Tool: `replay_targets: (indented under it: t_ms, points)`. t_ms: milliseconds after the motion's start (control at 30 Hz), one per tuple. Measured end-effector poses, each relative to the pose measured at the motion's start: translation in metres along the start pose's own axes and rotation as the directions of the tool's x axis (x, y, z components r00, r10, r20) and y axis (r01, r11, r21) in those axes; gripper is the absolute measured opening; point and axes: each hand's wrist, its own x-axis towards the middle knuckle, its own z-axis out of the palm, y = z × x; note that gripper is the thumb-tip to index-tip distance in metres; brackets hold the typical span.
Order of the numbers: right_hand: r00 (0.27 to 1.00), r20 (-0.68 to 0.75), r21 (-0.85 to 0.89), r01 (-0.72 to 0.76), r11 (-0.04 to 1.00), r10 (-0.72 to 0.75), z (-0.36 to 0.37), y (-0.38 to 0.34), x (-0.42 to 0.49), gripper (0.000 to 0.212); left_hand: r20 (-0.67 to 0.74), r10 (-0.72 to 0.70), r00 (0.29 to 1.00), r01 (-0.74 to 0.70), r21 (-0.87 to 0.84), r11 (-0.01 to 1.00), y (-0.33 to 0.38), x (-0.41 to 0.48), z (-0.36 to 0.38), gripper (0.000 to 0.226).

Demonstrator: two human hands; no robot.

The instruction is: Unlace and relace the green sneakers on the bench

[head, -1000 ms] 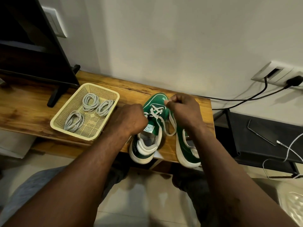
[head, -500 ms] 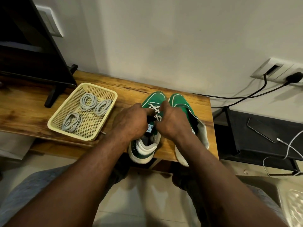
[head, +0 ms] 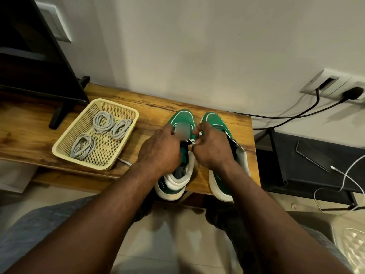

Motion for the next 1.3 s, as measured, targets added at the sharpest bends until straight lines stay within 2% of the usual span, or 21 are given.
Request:
replay_targets:
  t_ms: [267,533,633,700,733,767,800,833,867,900,967,1033,1100,1167,1200,1233,1267,1300]
  points:
    - [1.0,0.028,0.023,0.008,1.0,-0.009,0.003,-0.001,0.001,0.038,-0.136,0.062,0.989,-0.06,0.018,0.998,0.006,-0.003,-0.01,0.036]
    - [0.999,0.043,0.04,-0.023,0.999,0.021,0.005,-0.003,0.0,0.042,-0.087,0.064,0.994,-0.059,0.061,0.996,0.009,-0.005,-0.012,0.032]
    - [0.998,0.042,0.04,-0.056,0.998,0.054,0.008,-0.004,-0.003,0.035,-0.069,0.011,0.998,-0.01,0.012,1.0,0.01,-0.006,-0.017,0.024]
    - [0.997,0.029,0.054,-0.079,0.995,0.078,0.01,-0.002,-0.003,0.032,-0.136,-0.127,0.983,0.114,-0.103,0.988,0.005,-0.002,-0.022,0.016]
    - [0.996,0.026,0.06,-0.086,0.995,0.084,0.011,-0.001,-0.003,0.031,-0.146,-0.247,0.958,0.206,-0.252,0.946,0.0,0.001,-0.026,0.013]
    - [0.996,0.026,0.061,-0.09,0.994,0.088,0.011,0.001,-0.002,0.031,-0.092,-0.394,0.914,0.307,-0.479,0.823,-0.004,0.005,-0.029,0.018]
    - [0.996,0.027,0.06,-0.088,0.994,0.087,0.011,0.002,-0.001,0.031,0.032,-0.507,0.861,0.381,-0.702,0.602,-0.007,0.008,-0.032,0.024]
    - [0.996,0.029,0.059,-0.087,0.994,0.085,0.011,0.003,0.0,0.031,0.17,-0.549,0.818,0.424,-0.823,0.377,-0.006,0.008,-0.035,0.028]
    - [0.996,0.031,0.06,-0.084,0.995,0.083,0.011,0.004,0.001,0.03,0.254,-0.529,0.81,0.442,-0.857,0.265,-0.005,0.007,-0.036,0.029]
    - [0.996,0.032,0.061,-0.084,0.995,0.082,0.011,0.005,0.001,0.03,0.275,-0.475,0.836,0.444,-0.848,0.29,-0.003,0.007,-0.038,0.027]
    - [0.996,0.033,0.055,-0.09,0.994,0.089,0.011,0.005,0.002,0.031,0.222,-0.326,0.919,0.372,-0.763,0.529,0.003,0.006,-0.04,0.016]
    - [0.995,0.035,0.056,-0.091,0.994,0.089,0.011,0.006,0.003,0.034,0.185,-0.185,0.965,0.258,-0.566,0.783,0.003,0.005,-0.043,0.012]
    - [0.996,0.034,0.058,-0.09,0.994,0.088,0.012,0.005,0.003,0.036,0.137,-0.116,0.984,0.15,-0.272,0.95,0.002,0.003,-0.043,0.017]
    - [0.996,0.035,0.051,-0.089,0.995,0.088,0.013,0.004,0.003,0.034,0.086,-0.088,0.992,0.093,-0.052,0.994,0.004,-0.001,-0.045,0.015]
    - [0.995,0.037,0.049,-0.092,0.995,0.09,0.013,0.004,0.003,0.033,0.073,-0.088,0.993,0.092,-0.051,0.994,0.005,-0.001,-0.045,0.013]
    - [0.995,0.038,0.046,-0.095,0.994,0.093,0.013,0.003,0.003,0.033,0.049,-0.112,0.992,0.119,-0.164,0.979,0.005,0.0,-0.045,0.01]
    - [0.995,0.036,0.043,-0.095,0.995,0.093,0.013,0.003,0.003,0.033,0.036,-0.169,0.985,0.171,-0.36,0.917,0.006,0.0,-0.047,0.011]
    - [0.995,0.033,0.039,-0.096,0.995,0.094,0.013,0.003,0.002,0.033,0.053,-0.244,0.968,0.225,-0.607,0.762,0.006,0.001,-0.05,0.014]
